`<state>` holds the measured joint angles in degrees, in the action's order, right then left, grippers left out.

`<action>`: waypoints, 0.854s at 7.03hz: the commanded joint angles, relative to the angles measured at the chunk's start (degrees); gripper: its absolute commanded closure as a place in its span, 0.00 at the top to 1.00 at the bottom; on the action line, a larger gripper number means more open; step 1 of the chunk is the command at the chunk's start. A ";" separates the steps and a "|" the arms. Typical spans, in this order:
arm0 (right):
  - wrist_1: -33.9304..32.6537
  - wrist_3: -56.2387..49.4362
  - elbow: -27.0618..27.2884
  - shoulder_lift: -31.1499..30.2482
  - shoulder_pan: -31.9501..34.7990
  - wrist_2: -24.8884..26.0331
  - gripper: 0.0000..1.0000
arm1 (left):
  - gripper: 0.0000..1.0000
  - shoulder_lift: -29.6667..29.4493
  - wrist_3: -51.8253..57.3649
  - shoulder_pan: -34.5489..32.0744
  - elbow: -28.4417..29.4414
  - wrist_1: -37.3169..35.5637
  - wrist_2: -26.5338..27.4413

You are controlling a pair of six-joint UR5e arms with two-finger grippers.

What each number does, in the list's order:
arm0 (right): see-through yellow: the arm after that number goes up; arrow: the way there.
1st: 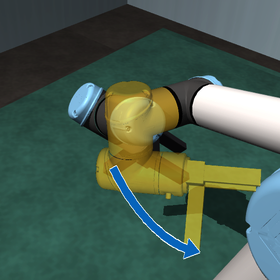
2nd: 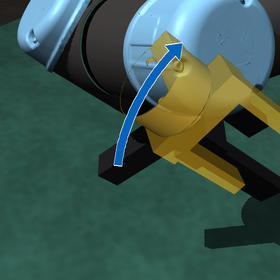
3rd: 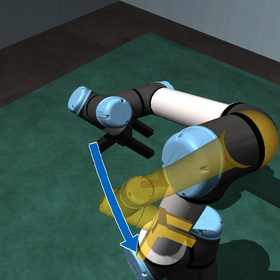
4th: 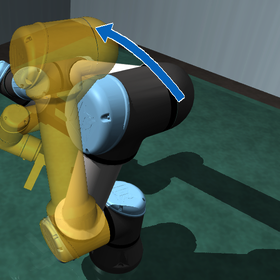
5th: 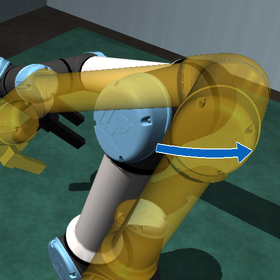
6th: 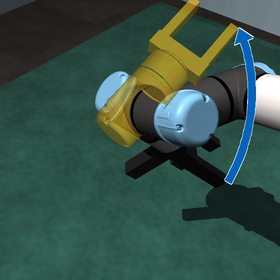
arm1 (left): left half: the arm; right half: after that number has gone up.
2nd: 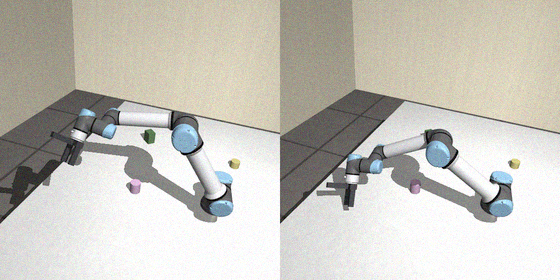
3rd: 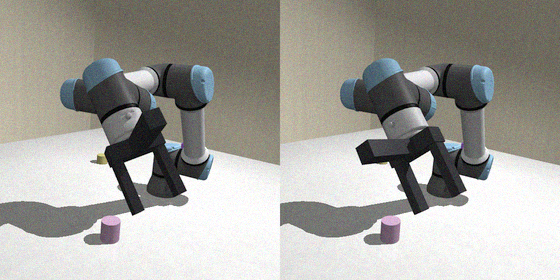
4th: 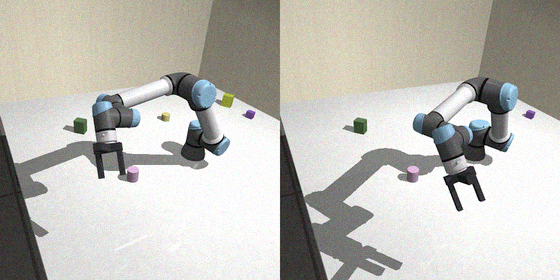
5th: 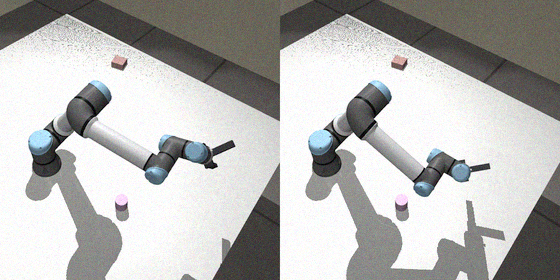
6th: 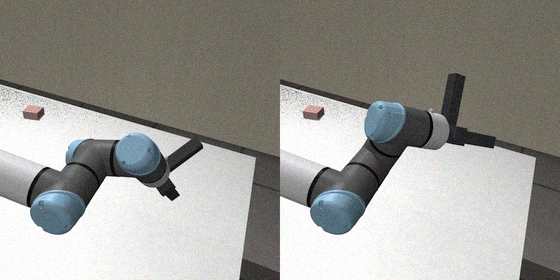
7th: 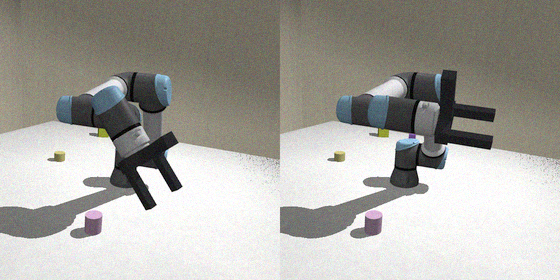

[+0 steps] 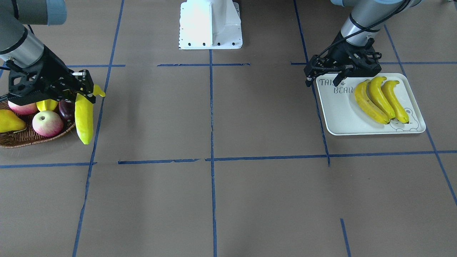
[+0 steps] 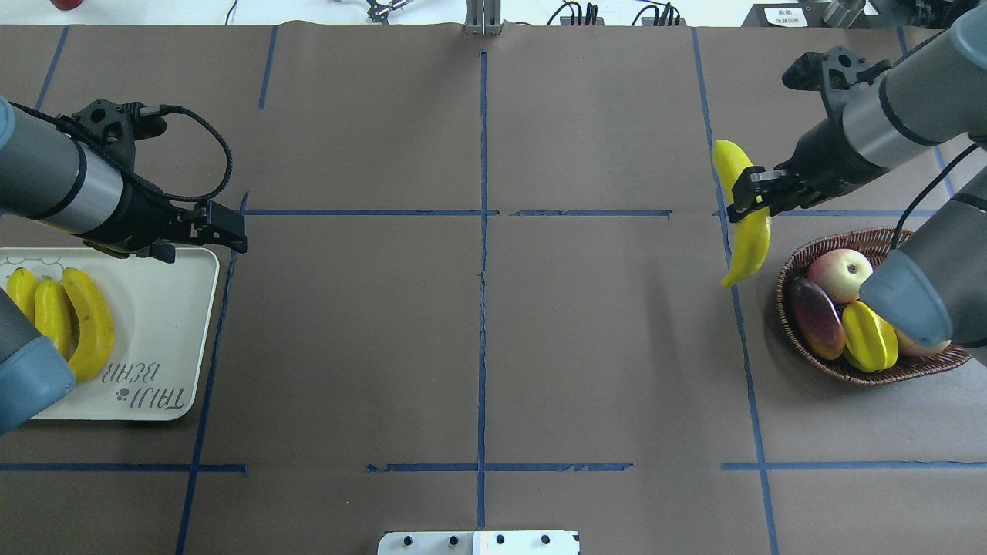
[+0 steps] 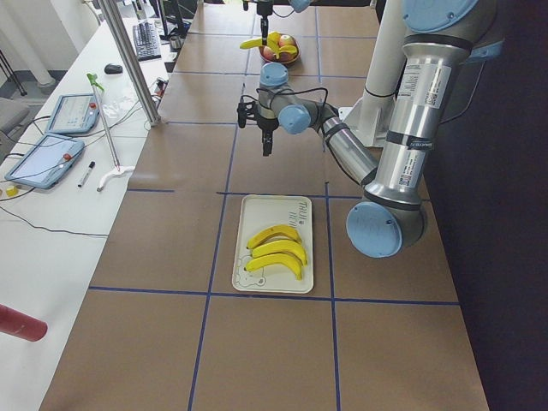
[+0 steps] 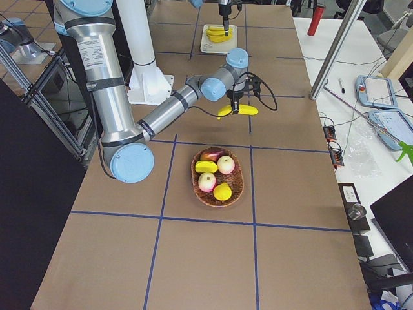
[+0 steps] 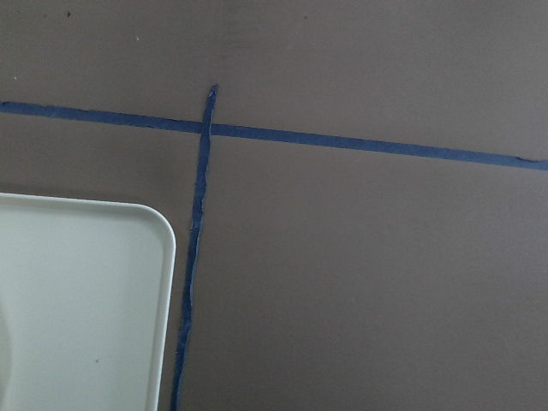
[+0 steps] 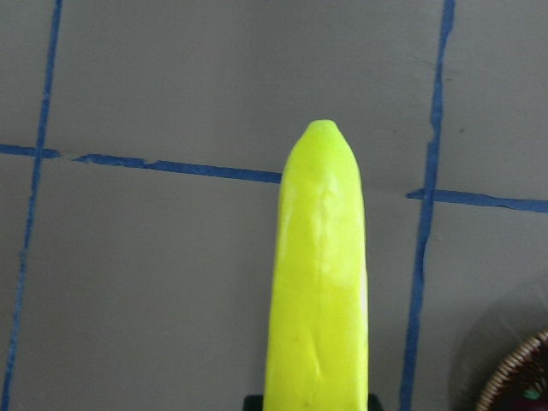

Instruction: Transfer all bananas from basket to plate

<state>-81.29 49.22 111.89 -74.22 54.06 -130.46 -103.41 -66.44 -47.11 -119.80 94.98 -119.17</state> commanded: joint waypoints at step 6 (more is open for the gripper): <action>30.05 28.90 -12.05 11.45 -13.70 6.53 0.11 | 1.00 -11.18 -12.88 0.44 5.34 10.00 -0.10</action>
<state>-51.89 75.98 100.20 -64.83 42.45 -125.54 -112.91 -74.86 -46.71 -117.34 100.08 -119.22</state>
